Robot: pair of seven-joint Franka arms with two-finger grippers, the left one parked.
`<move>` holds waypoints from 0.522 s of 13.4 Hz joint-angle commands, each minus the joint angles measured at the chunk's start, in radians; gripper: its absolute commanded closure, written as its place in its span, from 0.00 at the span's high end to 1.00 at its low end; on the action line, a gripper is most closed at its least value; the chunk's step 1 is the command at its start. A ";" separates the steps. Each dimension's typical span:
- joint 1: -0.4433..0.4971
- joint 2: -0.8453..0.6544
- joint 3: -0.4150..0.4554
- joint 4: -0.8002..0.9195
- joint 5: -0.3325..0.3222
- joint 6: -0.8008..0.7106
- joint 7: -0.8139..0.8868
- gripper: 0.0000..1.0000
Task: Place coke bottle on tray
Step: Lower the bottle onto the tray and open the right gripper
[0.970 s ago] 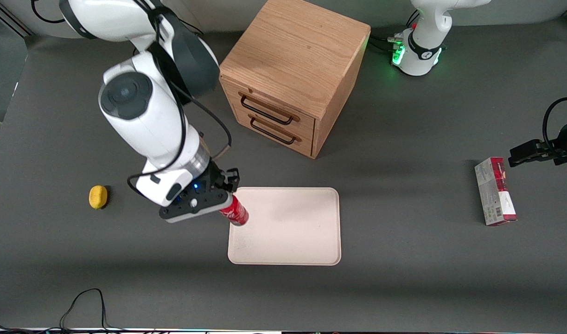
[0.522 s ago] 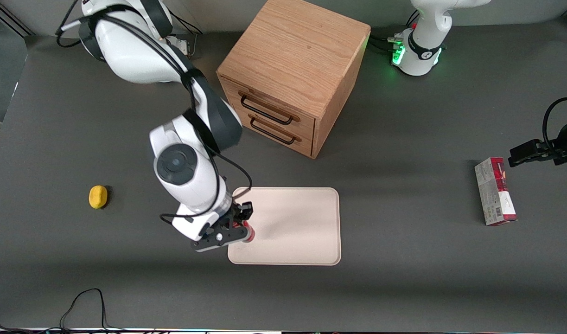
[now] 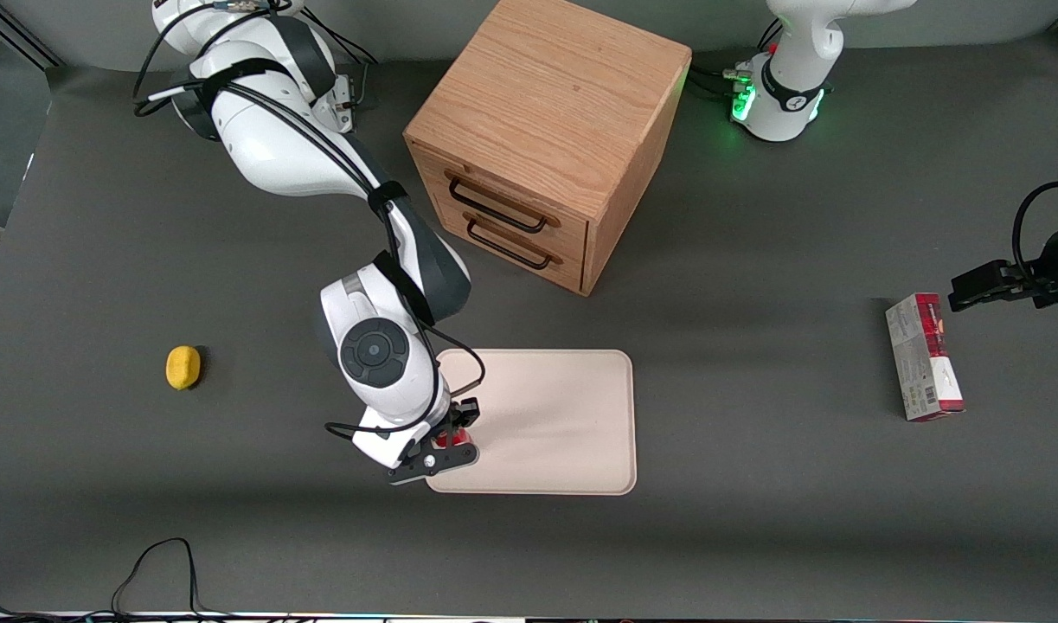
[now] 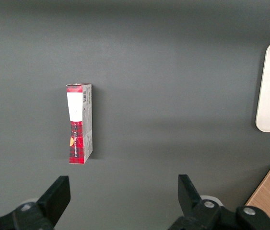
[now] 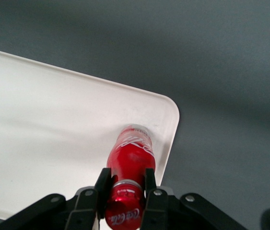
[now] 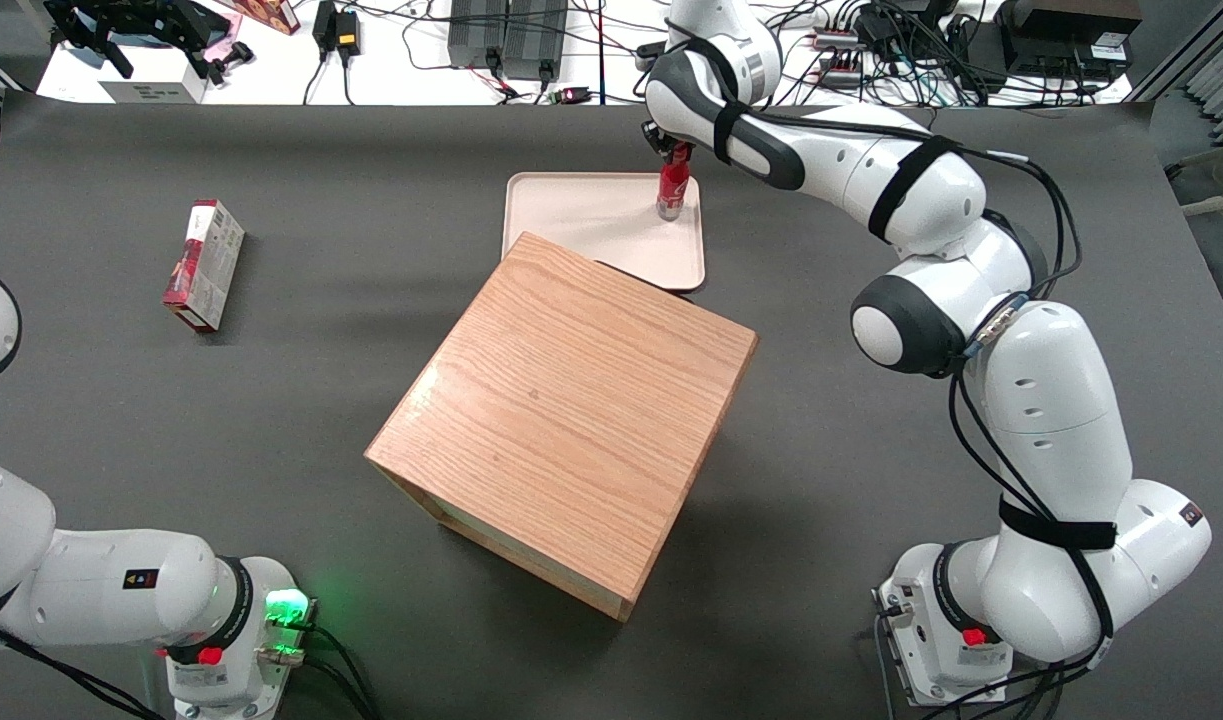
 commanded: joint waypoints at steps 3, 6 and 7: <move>-0.001 0.009 0.004 0.019 -0.013 -0.003 -0.002 1.00; 0.000 -0.006 0.004 0.019 -0.013 -0.013 -0.001 1.00; 0.000 -0.024 0.004 0.019 -0.012 -0.020 -0.001 1.00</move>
